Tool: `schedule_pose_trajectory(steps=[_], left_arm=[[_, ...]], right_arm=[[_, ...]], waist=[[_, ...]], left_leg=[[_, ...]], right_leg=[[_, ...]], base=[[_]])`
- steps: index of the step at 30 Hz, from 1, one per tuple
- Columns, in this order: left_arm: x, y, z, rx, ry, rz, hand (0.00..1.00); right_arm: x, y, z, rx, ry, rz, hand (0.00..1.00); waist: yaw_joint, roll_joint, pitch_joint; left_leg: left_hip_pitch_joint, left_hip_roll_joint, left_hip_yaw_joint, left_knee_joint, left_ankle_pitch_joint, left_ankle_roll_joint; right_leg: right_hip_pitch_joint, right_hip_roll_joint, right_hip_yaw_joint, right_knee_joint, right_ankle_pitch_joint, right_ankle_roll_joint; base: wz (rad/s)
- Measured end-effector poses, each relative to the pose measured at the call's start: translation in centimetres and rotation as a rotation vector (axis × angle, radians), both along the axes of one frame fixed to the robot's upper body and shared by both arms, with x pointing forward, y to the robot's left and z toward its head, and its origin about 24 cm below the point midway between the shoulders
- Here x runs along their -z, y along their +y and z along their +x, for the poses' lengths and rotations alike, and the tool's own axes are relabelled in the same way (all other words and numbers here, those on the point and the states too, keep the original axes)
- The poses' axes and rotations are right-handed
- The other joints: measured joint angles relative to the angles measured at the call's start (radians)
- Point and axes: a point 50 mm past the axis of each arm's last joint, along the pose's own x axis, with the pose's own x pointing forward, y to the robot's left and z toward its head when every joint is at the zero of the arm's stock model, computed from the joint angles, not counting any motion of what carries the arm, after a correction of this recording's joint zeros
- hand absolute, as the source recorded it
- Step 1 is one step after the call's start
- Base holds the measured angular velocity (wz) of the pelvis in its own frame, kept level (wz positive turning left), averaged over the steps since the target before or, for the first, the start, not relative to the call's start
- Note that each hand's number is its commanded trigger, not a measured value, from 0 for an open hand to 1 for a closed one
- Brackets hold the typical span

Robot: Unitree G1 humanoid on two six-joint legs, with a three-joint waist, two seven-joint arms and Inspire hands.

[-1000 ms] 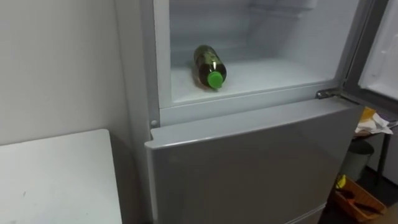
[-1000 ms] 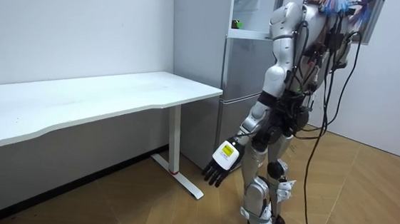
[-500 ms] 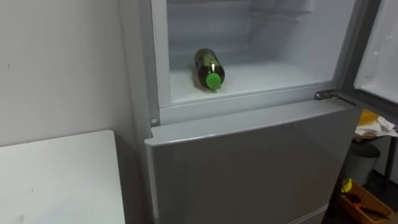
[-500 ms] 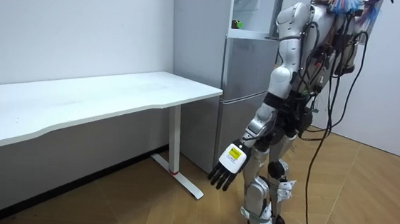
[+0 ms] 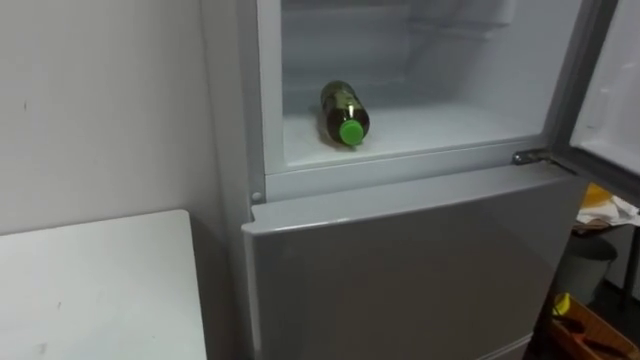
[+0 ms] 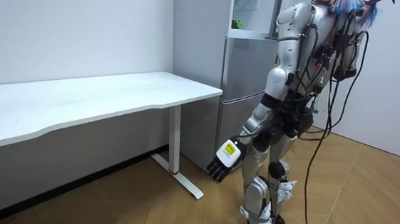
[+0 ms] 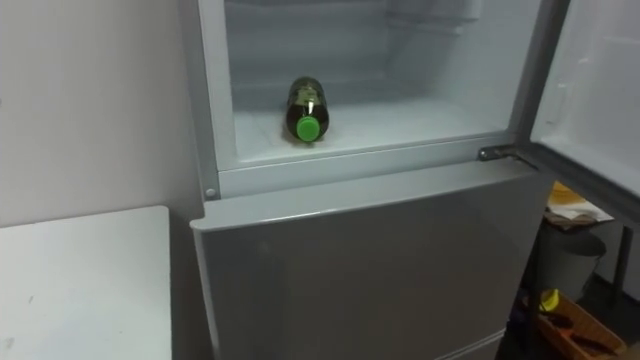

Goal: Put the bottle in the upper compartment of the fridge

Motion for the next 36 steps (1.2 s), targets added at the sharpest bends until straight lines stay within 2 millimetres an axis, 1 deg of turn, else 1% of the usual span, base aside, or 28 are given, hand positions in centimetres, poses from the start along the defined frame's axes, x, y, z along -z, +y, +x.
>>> schedule_pose_trajectory(steps=[2, 4, 6, 9, 14, 18, 26, 27, 29, 31, 33, 36], left_arm=[[0.0, -0.1, 0.2, 0.017, -0.004, -0.002, 0.00], [0.1, -0.2, 0.1, 0.028, -0.004, -0.013, 0.00], [0.2, -0.4, 0.1, 0.039, 0.000, -0.022, 0.00], [0.3, -0.6, -0.2, 0.048, 0.010, -0.045, 0.00], [0.3, -0.7, -0.5, 0.060, 0.021, -0.052, 0.00], [0.4, -1.0, -1.0, 0.075, 0.049, -0.069, 0.00], [0.6, -1.2, -0.8, 0.081, 0.061, -0.090, 0.00], [0.6, -1.2, -0.7, 0.083, 0.057, -0.089, 0.00], [0.6, -1.2, -0.4, 0.088, 0.049, -0.089, 0.00], [0.7, -1.2, 0.0, 0.108, 0.045, -0.087, 0.00], [0.7, -1.3, -0.1, 0.121, 0.052, -0.089, 0.00], [0.7, -1.3, 0.1, 0.144, 0.053, -0.089, 0.00]], right_arm=[[0.2, 0.5, 0.1, -0.030, -0.003, -0.010, 0.00], [0.5, 0.8, 0.1, -0.055, 0.005, -0.032, 0.00], [0.5, 1.0, 0.2, -0.072, -0.001, -0.031, 0.00], [0.6, 1.4, 0.4, -0.103, -0.004, -0.031, 0.00], [0.7, 2.4, 0.8, -0.155, -0.012, -0.048, 0.00], [0.9, 3.2, 1.2, -0.233, -0.008, -0.077, 0.00], [1.2, 5.4, 2.0, -0.383, -0.005, -0.102, 0.00], [1.2, 5.7, 2.0, -0.401, -0.005, -0.099, 0.00], [1.3, 6.1, 2.1, -0.424, -0.007, -0.099, 0.00], [1.3, 6.4, 2.2, -0.451, -0.010, -0.100, 0.00], [1.4, 6.8, 2.3, -0.483, -0.011, -0.099, 0.00], [1.4, 7.3, 2.4, -0.534, -0.016, -0.103, 0.00]], waist=[[0.000, 0.000, -0.0001], [0.001, 0.004, -0.0025], [0.001, 0.005, -0.0027], [0.002, 0.008, -0.0026], [0.019, 0.012, -0.0017], [0.022, 0.015, -0.0011], [0.027, 0.013, -0.0003], [0.031, 0.013, 0.0001], [0.055, 0.012, 0.0002], [0.079, 0.007, 0.0027], [0.084, 0.005, 0.0029], [0.102, 0.003, 0.0042]], left_leg=[[0.000, -0.001, 0.000, 0.001, 0.000, 0.000], [-0.006, -0.001, 0.001, 0.001, 0.001, 0.003], [-0.011, -0.003, 0.001, 0.000, 0.003, 0.006], [-0.011, -0.004, 0.001, -0.001, 0.004, 0.009], [-0.018, -0.006, 0.002, 0.001, 0.003, 0.009], [-0.039, -0.006, -0.001, 0.013, 0.003, 0.011], [-0.062, -0.007, -0.011, 0.030, 0.007, 0.016], [-0.065, -0.007, -0.013, 0.032, 0.007, 0.016], [-0.070, -0.009, -0.015, 0.033, 0.005, 0.019], [-0.080, -0.020, -0.045, 0.034, 0.008, 0.024], [-0.081, -0.023, -0.059, 0.034, 0.008, 0.025], [-0.084, -0.024, -0.064, 0.034, 0.009, 0.026]], right_leg=[[0.001, -0.001, 0.001, -0.002, 0.003, 0.002], [0.006, 0.000, 0.001, -0.016, 0.012, 0.007], [0.004, -0.001, 0.001, -0.020, 0.018, 0.008], [0.009, -0.001, 0.002, -0.034, 0.025, 0.016], [-0.004, 0.001, 0.016, -0.033, 0.031, 0.024], [-0.019, 0.003, 0.020, -0.033, 0.041, 0.024], [-0.033, 0.001, 0.016, -0.030, 0.051, 0.026], [-0.034, 0.000, 0.014, -0.031, 0.052, 0.027], [-0.042, -0.001, 0.015, -0.030, 0.054, 0.029], [-0.050, -0.001, 0.014, -0.031, 0.060, 0.029], [-0.047, -0.003, 0.008, -0.032, 0.059, 0.028], [-0.047, -0.004, 0.001, -0.036, 0.059, 0.028]], base=[[0.00], [0.00], [0.00], [-0.01], [-0.08], [-0.04], [0.01], [0.00], [-0.09], [-0.04], [0.09], [0.07]])
